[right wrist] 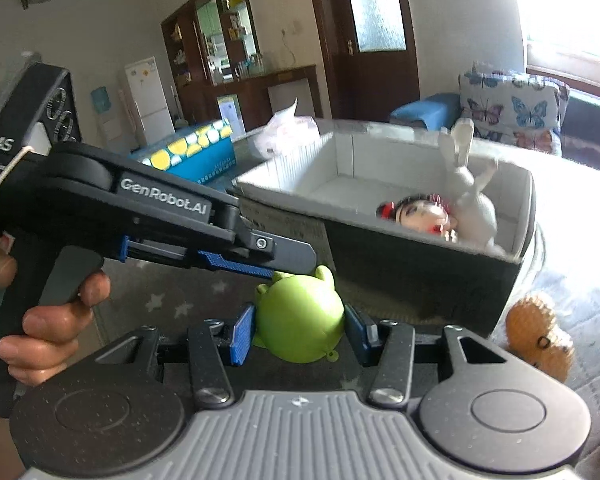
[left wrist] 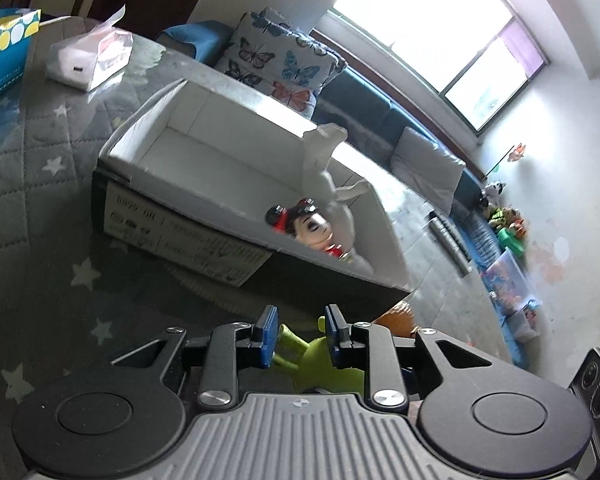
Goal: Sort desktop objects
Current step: 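Carry the green toy into the shoebox and open the left gripper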
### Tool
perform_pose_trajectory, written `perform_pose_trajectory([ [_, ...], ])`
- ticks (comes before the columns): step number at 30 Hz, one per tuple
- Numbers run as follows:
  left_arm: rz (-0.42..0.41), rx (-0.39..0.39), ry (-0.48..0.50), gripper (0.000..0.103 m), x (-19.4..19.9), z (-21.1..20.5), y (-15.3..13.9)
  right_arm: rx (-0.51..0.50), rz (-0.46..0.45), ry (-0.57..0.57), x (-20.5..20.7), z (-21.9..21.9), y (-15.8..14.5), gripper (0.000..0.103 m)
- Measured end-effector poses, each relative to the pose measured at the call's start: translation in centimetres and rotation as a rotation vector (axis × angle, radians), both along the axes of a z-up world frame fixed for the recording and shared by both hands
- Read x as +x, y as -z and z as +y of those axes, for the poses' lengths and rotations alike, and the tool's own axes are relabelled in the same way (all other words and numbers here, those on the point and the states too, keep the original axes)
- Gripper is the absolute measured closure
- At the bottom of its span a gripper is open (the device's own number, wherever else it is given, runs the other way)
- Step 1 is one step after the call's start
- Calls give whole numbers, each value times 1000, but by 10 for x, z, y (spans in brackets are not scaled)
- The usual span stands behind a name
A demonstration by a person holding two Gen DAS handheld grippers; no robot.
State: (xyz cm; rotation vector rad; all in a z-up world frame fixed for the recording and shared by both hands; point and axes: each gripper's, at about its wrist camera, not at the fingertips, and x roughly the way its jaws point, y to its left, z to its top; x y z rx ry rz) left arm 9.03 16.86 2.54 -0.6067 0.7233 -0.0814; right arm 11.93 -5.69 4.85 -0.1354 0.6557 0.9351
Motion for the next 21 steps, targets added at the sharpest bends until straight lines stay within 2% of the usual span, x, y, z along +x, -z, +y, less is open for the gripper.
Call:
perform_pose_trajectory([
  [13,-79,27,37,75,33,-13,-44,75,-94,58,18,-11,-37,54],
  [21,-81,63,68,75,87,-22,-49,93,-110,128,58,-15,-42,54],
])
